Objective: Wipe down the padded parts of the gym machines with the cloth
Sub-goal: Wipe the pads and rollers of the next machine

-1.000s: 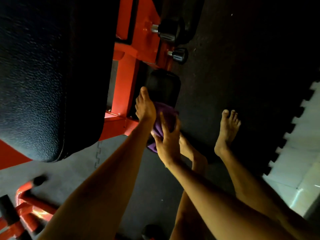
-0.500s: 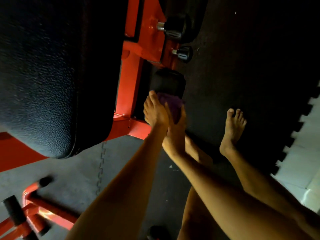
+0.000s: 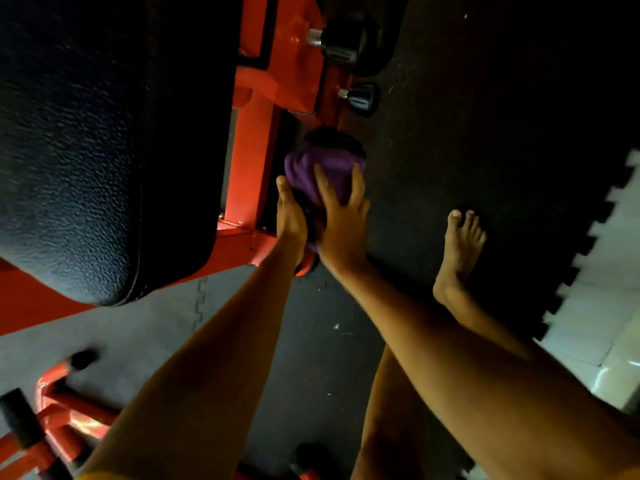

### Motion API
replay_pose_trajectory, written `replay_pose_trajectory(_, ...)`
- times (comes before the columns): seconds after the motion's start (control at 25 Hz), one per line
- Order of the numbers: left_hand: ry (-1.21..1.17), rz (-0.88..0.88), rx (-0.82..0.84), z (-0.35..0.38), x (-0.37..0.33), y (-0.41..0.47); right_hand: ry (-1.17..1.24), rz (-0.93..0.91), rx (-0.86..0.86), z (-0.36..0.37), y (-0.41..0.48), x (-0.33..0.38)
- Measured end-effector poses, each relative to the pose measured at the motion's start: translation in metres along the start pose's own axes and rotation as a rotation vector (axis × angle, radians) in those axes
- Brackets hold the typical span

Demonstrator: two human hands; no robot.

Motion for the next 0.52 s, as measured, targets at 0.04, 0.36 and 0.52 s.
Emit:
replay_pose_trajectory(0.04,-0.065,0.006,-0.025,-0.003,-0.004,-0.002,-0.005,-0.003,0.088,0.017,-0.032,-0.006)
replay_pose_trajectory(0.36,0.077,-0.004,-0.025,0.013,0.031,0.007,0.263,0.076,-0.040,-0.010,0.007,-0.018)
replay_pose_trajectory(0.52,0.285,0.055,-0.107,0.034,-0.015,-0.039,0.178,0.144,-0.112,-0.022,0.057,-0.023)
Point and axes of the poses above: each hand's wrist, its own y-axis towards the middle knuckle, its own z-axis out of the palm, x = y × z, the point moved 7 cm from there along y, towards the middle knuckle, and after that the axes turned 9 degrees about x, right-handed, at the moved point
